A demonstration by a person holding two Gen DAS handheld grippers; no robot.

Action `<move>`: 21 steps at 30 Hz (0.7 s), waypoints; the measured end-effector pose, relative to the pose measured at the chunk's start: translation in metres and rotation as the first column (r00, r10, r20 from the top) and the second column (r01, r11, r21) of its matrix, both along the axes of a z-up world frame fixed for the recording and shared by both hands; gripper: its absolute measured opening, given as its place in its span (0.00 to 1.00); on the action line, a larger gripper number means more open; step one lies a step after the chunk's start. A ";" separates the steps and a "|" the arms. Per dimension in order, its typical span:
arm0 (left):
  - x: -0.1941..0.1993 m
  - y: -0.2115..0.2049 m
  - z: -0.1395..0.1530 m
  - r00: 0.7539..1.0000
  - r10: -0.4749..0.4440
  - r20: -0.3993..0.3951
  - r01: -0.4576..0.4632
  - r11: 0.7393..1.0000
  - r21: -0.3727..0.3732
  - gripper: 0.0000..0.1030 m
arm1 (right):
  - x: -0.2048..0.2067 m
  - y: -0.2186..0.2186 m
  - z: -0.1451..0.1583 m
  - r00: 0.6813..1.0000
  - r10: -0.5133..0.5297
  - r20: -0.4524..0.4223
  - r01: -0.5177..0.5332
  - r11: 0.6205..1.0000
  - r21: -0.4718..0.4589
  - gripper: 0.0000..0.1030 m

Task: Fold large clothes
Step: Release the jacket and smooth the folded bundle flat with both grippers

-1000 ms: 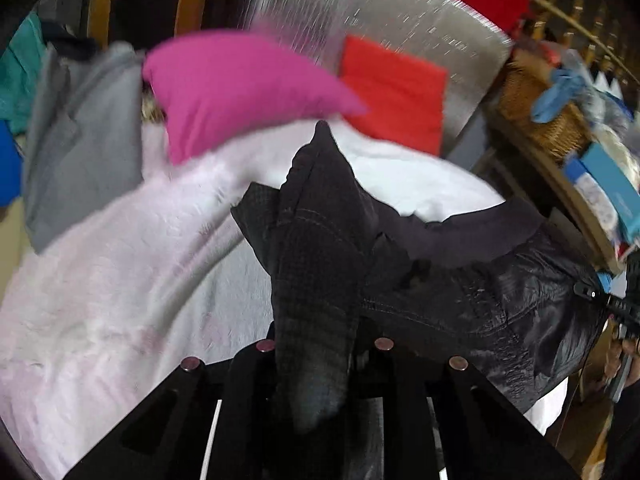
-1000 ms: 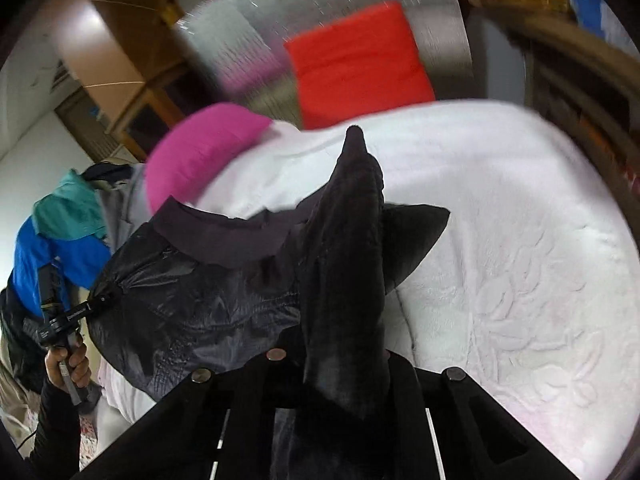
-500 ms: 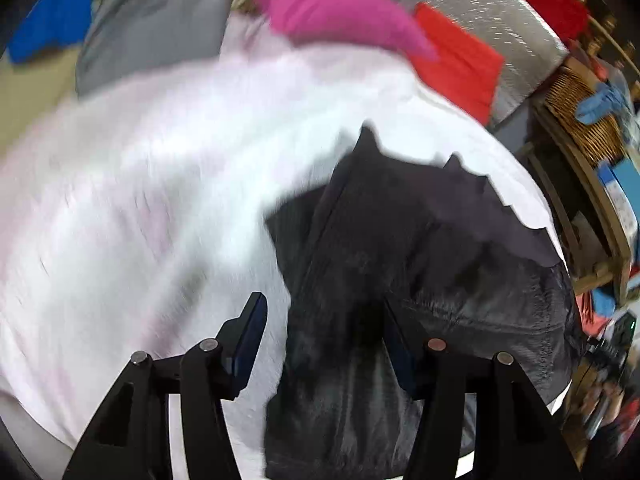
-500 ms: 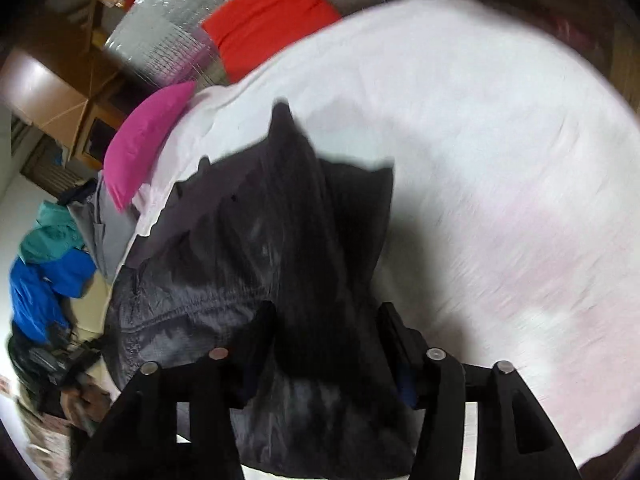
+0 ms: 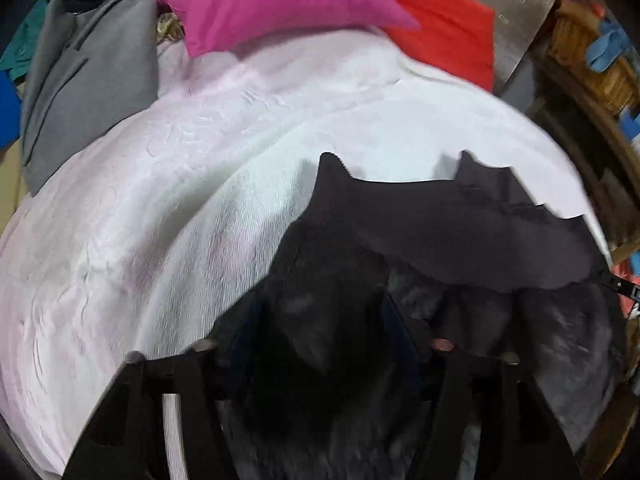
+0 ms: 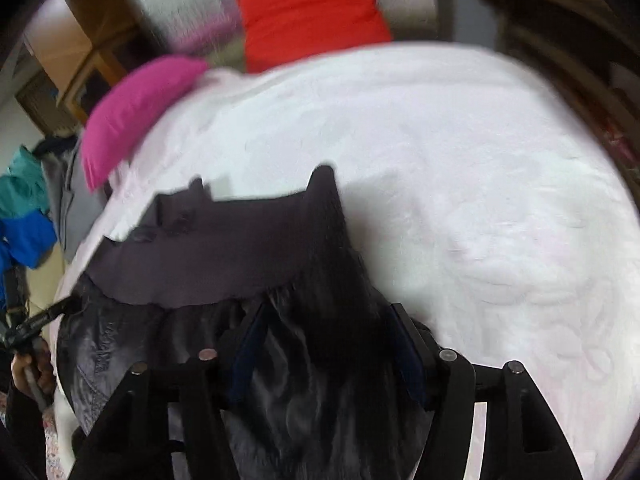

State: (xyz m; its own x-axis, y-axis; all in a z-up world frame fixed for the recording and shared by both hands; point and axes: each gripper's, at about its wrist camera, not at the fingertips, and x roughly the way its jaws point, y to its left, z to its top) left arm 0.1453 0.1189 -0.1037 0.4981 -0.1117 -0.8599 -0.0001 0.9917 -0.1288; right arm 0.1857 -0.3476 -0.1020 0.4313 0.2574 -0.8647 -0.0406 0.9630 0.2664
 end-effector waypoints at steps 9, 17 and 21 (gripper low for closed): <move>0.012 0.002 -0.017 0.999 0.047 0.021 -0.047 0.999 -0.011 0.15 | 0.001 -0.014 -0.018 0.996 -0.075 0.043 0.078 0.994 -0.080 0.09; -0.024 -0.001 0.029 0.989 0.125 0.079 -0.131 0.989 0.067 0.49 | -0.050 -0.019 0.024 0.972 -0.193 0.132 0.204 0.976 -0.075 0.65; -0.064 -0.016 0.050 0.980 0.123 0.159 -0.139 0.986 0.090 0.61 | -0.103 0.002 0.054 0.954 -0.179 0.239 0.196 0.979 -0.048 0.67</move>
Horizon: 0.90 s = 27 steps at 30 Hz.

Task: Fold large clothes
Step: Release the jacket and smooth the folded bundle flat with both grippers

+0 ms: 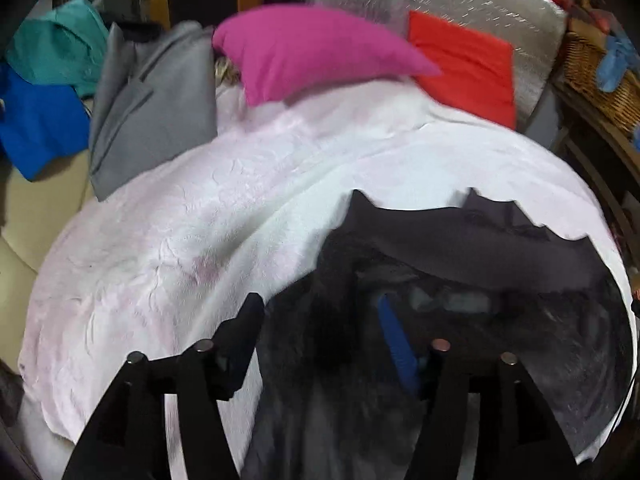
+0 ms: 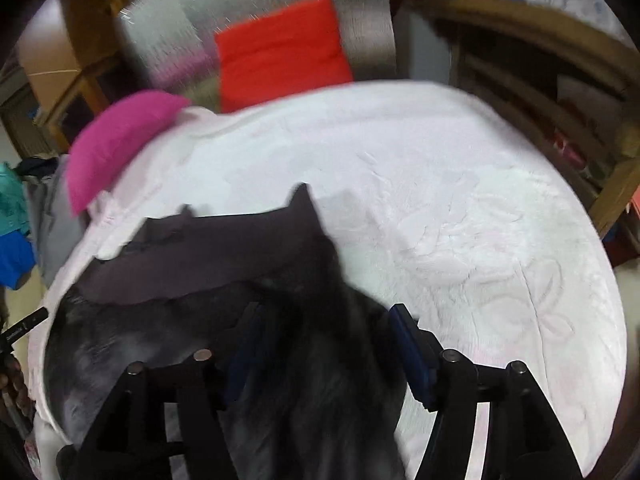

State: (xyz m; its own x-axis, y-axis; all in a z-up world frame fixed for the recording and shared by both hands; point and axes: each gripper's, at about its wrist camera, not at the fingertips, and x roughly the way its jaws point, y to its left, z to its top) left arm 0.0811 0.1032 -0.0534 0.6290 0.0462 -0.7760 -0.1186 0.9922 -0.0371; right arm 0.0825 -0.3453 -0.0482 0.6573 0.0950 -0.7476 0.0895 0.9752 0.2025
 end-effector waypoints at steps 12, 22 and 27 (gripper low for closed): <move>-0.069 -0.064 -0.039 0.991 -0.113 -0.069 0.113 0.994 -0.006 0.62 | -0.047 0.054 -0.056 0.998 0.009 -0.064 -0.010 1.000 -0.004 0.75; -0.084 -0.064 -0.036 0.993 -0.101 -0.062 0.100 0.995 -0.017 0.62 | -0.058 0.059 -0.044 1.000 -0.009 -0.021 0.009 1.000 -0.003 0.84; -0.091 -0.064 -0.037 0.993 -0.099 -0.058 0.097 0.995 -0.022 0.62 | -0.061 0.057 -0.046 0.999 -0.027 -0.041 0.028 0.999 0.028 0.84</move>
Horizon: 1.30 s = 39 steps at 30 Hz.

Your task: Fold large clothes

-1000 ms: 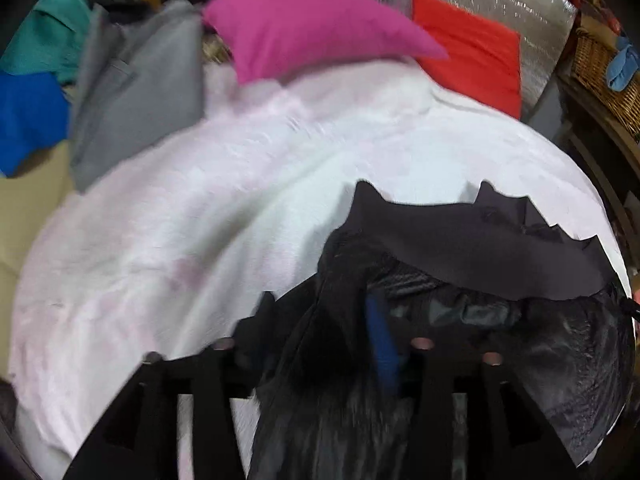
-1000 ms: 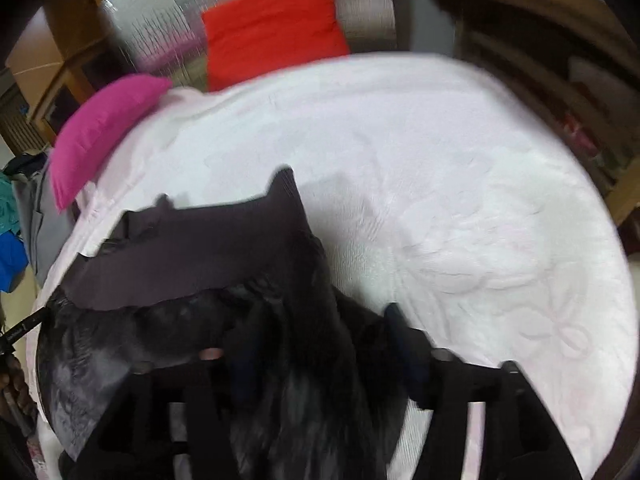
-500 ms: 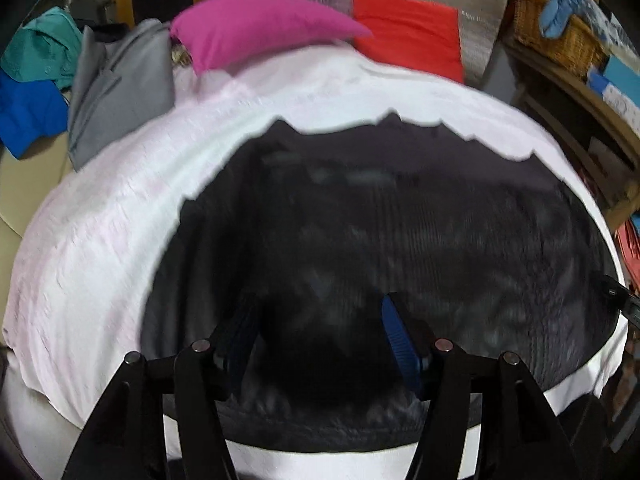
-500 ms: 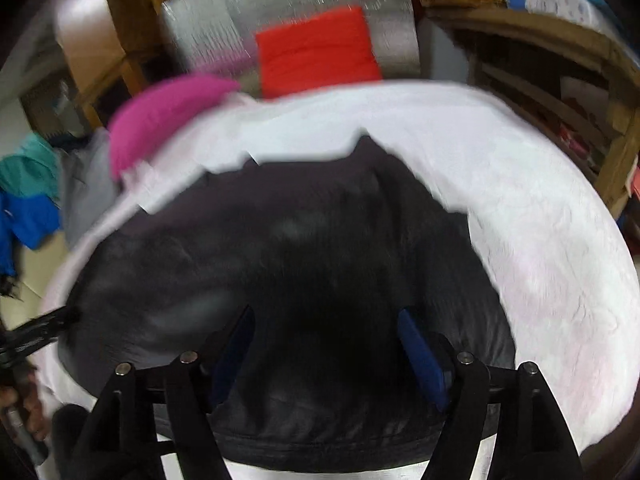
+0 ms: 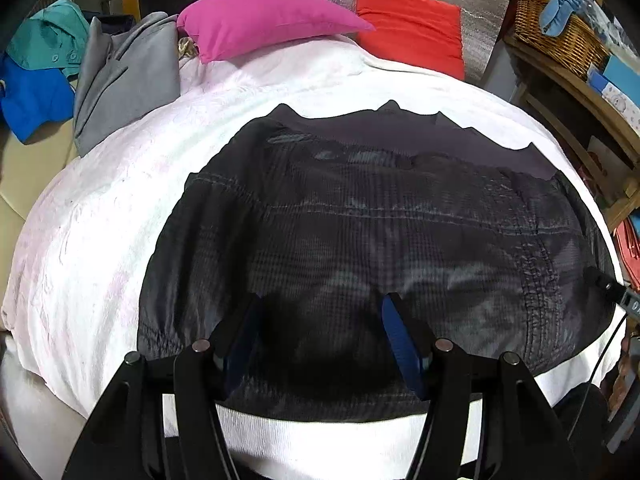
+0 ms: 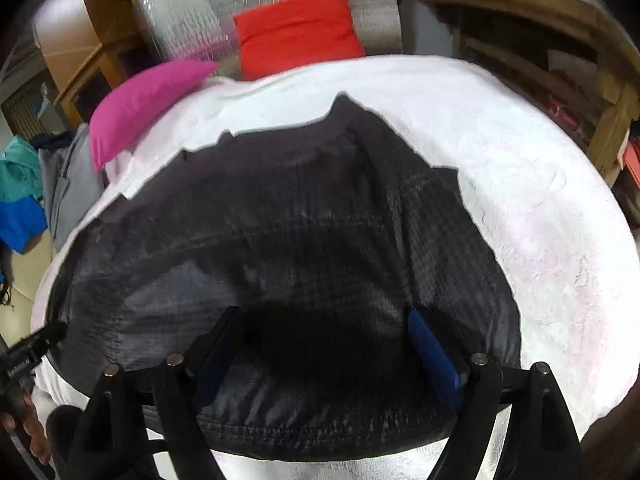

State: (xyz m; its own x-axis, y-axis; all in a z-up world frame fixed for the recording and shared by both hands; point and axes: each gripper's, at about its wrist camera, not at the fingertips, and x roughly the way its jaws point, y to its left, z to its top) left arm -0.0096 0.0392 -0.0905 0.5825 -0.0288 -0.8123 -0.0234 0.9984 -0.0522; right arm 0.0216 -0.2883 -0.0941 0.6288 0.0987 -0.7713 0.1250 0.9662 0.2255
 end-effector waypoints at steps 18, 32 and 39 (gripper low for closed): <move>-0.066 -0.025 0.059 0.985 0.039 0.167 -0.043 0.999 0.017 0.84 | -0.111 0.103 0.021 0.986 0.152 0.075 -0.149 0.988 -0.043 0.86; -0.073 -0.033 0.060 0.982 0.033 0.184 -0.043 0.998 0.049 0.85 | -0.124 0.110 0.054 0.977 0.099 0.191 -0.052 0.971 -0.233 1.00; -0.072 -0.034 0.060 0.982 0.026 0.189 -0.038 0.997 0.060 0.85 | -0.120 0.104 0.058 0.976 0.064 0.210 -0.014 0.973 -0.231 1.00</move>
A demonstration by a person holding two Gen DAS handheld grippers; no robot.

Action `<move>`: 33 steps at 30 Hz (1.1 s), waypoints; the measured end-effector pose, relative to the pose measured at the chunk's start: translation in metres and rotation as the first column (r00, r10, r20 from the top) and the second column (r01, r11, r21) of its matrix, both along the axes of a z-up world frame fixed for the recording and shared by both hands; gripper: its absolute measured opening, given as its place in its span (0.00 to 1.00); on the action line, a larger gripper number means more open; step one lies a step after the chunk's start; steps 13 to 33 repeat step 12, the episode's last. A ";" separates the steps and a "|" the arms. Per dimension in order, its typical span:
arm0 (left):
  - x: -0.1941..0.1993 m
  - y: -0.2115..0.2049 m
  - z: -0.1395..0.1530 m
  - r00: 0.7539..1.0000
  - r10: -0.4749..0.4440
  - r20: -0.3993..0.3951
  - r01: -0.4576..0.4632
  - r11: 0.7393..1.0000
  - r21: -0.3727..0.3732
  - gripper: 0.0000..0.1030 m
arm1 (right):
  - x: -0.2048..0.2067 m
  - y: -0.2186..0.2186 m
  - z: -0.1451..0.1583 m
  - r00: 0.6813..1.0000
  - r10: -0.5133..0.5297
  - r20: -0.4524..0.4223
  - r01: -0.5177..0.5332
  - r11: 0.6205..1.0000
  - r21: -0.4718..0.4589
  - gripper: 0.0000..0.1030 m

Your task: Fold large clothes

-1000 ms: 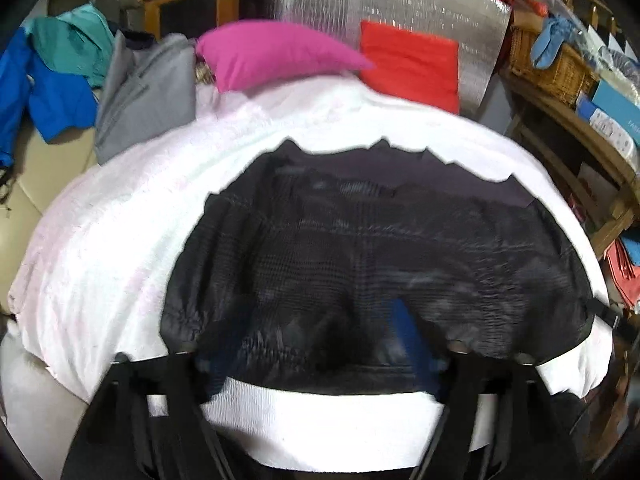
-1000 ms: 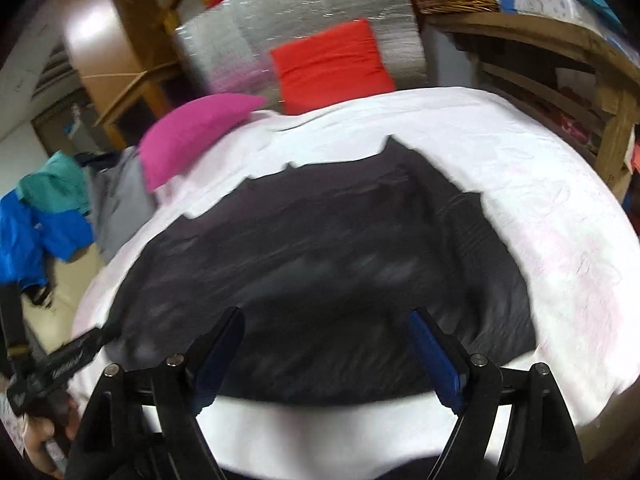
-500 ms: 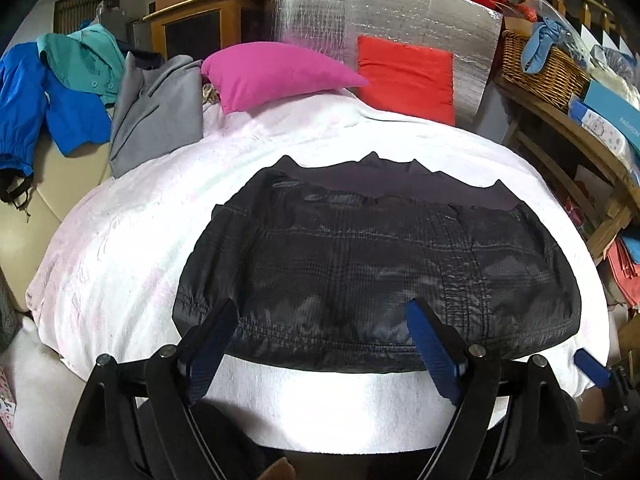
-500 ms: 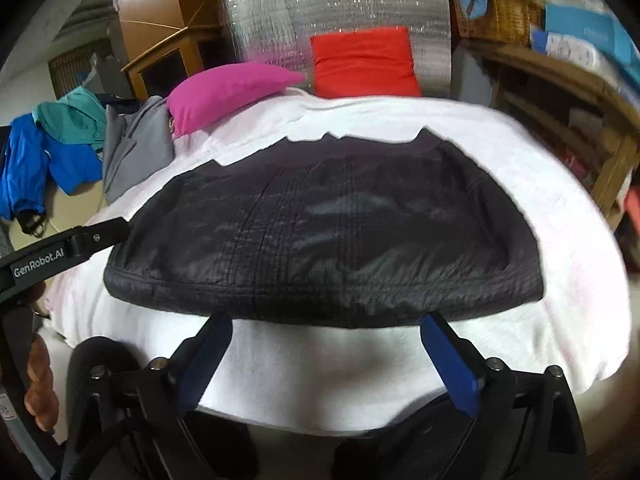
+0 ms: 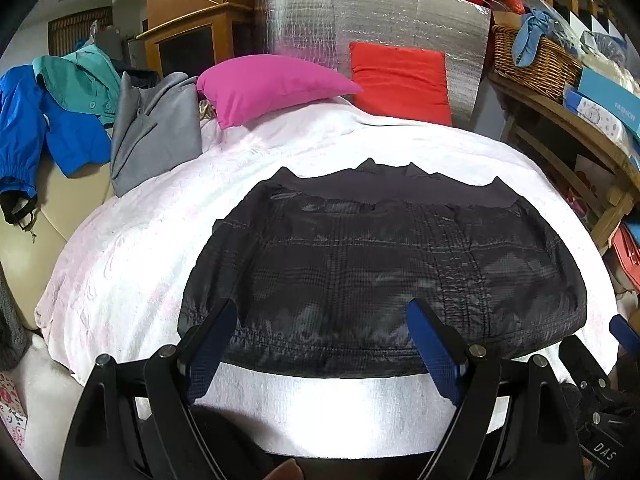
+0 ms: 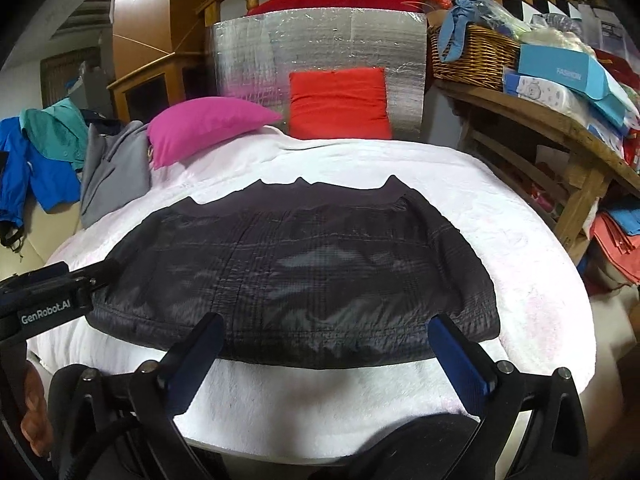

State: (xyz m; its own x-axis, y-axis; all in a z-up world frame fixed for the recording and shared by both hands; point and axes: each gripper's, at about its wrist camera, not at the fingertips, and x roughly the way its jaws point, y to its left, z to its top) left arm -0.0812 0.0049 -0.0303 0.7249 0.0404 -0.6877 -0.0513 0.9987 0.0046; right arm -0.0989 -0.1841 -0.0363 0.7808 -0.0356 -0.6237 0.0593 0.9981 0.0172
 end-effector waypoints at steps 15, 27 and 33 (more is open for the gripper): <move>-0.002 -0.011 0.001 0.998 -0.064 0.003 0.064 0.998 -0.008 0.85 | 0.001 -0.003 -0.002 1.000 -0.005 0.009 0.005 1.000 -0.002 1.00; -0.002 -0.011 0.001 0.998 -0.064 0.003 0.064 0.998 -0.008 0.85 | 0.001 -0.003 -0.002 1.000 -0.005 0.009 0.005 1.000 -0.002 1.00; -0.002 -0.011 0.001 0.998 -0.064 0.003 0.064 0.998 -0.008 0.85 | 0.001 -0.003 -0.002 1.000 -0.005 0.009 0.005 1.000 -0.002 1.00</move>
